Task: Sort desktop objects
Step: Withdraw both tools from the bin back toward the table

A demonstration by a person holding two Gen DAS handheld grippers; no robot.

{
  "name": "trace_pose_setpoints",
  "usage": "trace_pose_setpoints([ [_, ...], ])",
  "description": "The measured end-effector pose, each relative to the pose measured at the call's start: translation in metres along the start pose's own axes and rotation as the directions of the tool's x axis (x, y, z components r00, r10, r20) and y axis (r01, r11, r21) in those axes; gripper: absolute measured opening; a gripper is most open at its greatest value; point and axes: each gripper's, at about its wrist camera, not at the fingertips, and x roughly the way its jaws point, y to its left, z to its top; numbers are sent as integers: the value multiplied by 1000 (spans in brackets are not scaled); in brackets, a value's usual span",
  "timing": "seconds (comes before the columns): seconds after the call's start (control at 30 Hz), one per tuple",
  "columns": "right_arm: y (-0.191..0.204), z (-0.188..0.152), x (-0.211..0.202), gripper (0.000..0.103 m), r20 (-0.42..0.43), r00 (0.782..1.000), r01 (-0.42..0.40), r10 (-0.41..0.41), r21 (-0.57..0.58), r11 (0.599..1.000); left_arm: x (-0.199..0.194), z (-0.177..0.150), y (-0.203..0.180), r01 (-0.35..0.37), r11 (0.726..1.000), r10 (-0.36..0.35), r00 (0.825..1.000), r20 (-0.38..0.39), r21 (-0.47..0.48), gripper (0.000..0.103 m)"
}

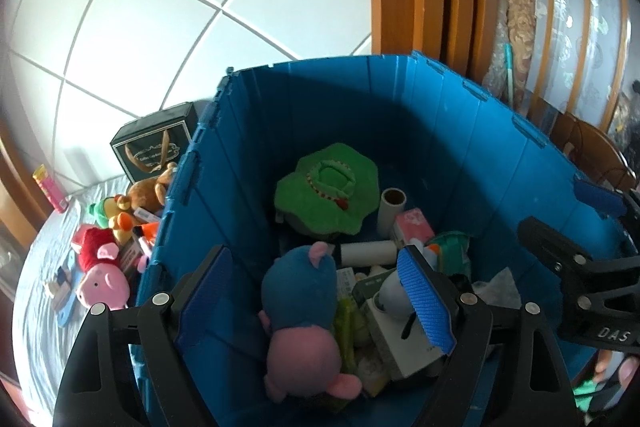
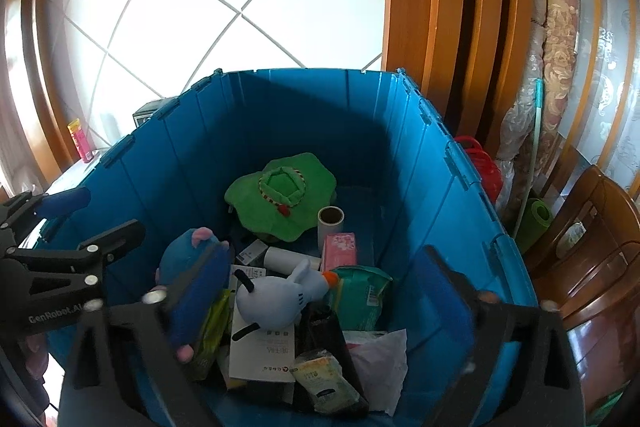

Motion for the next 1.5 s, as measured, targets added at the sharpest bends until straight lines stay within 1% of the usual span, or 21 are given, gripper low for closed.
trace_pose_setpoints([
  [0.13, 3, -1, -6, 103, 9, 1000, -12, 12, -2, 1000, -16, -5, 10, -5, 1000, 5, 1000, 20, -27, 86],
  [0.23, 12, -2, -10, 103, 13, 999, -39, 39, -8, 999, -30, -9, 18, -17, 999, 19, 999, 38, -38, 86],
  [0.4, 32, -2, -15, 103, 18, 998, -62, 63, -39, 997, -50, -17, 39, -49, 996, 54, 996, 67, -73, 93],
  [0.53, 54, -3, -25, 103, 27, 996, -79, 80, -53, 995, -66, -26, 62, -62, 993, 70, 994, 84, -102, 94],
  [0.63, 77, -3, -36, 103, 38, 996, -83, 86, -73, 994, -79, -35, 89, -67, 989, 79, 993, 92, -132, 94],
  [0.7, 97, -3, -45, 103, 55, 994, -90, 95, -78, 993, -89, -45, 114, -81, 985, 96, 991, 95, -153, 94],
  [0.87, 168, -6, -67, 103, 98, 985, -134, 142, -88, 987, -118, -83, 198, -136, 966, 155, 985, 75, -221, 94],
  [1.0, 239, -10, -77, 103, 104, 976, -181, 193, -113, 977, -135, -122, 271, -204, 942, 218, 976, 22, -266, 94],
  [1.07, 272, -17, -79, 103, 105, 970, -208, 220, -109, 972, -138, -146, 309, -261, 923, 265, 964, -26, -281, 94],
  [1.17, 325, -29, -74, 103, 74, 956, -277, 284, -98, 956, -138, -178, 359, -337, 894, 319, 942, -110, -294, 94],
  [1.23, 351, -37, -69, 103, 42, 952, -298, 304, -108, 948, -134, -195, 381, -356, 884, 322, 934, -158, -303, 94],
  [1.37, 399, -58, -44, 103, -65, 940, -340, 335, -122, 932, -116, -229, 420, -362, 871, 286, 924, -255, -332, 94],
  [1.43, 414, -69, -26, 103, -123, 939, -334, 320, -122, 934, -102, -243, 435, -370, 859, 267, 914, -306, -353, 94],
  [1.5, 421, -81, -5, 103, -186, 935, -327, 301, -126, 937, -84, -255, 446, -383, 848, 252, 900, -356, -366, 94],
])
